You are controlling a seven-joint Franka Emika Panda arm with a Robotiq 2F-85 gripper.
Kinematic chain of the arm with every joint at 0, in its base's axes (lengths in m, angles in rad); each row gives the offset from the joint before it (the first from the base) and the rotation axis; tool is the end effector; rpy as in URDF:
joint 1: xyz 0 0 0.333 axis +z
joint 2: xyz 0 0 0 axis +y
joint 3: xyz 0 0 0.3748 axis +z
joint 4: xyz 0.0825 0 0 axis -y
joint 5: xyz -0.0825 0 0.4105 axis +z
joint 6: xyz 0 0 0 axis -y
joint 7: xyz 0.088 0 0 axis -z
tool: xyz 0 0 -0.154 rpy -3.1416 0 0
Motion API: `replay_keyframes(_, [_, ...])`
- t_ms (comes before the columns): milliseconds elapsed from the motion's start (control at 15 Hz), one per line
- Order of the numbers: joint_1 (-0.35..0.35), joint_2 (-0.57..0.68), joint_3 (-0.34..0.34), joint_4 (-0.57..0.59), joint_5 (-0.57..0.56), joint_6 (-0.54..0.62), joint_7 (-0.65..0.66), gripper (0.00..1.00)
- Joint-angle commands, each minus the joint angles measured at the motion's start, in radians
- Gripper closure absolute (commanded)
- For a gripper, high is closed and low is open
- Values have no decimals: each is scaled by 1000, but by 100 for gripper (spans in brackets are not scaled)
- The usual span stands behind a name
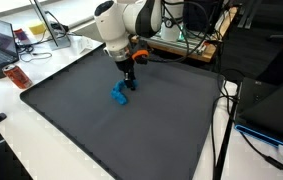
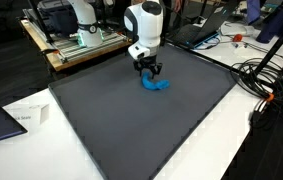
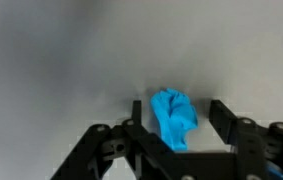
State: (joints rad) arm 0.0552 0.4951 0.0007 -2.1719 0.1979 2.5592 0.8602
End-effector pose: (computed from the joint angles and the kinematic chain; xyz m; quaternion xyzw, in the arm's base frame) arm 0.5817 0.0348 0.1337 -0.8810 0.4674 0.0702 0.0211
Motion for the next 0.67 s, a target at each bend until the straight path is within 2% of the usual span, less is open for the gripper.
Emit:
replay_keyframes(0, [9,15,-9,22,40,-11,-7,61])
replay_keyframes(333, [4,-5,-3,20,56,-36,-17,95])
replay_keyframes(400, [5,-15,-6,15,53,-43,-16,98])
replay_keyframes(600, [0,-72,-6,-14,54,-62,-26,98])
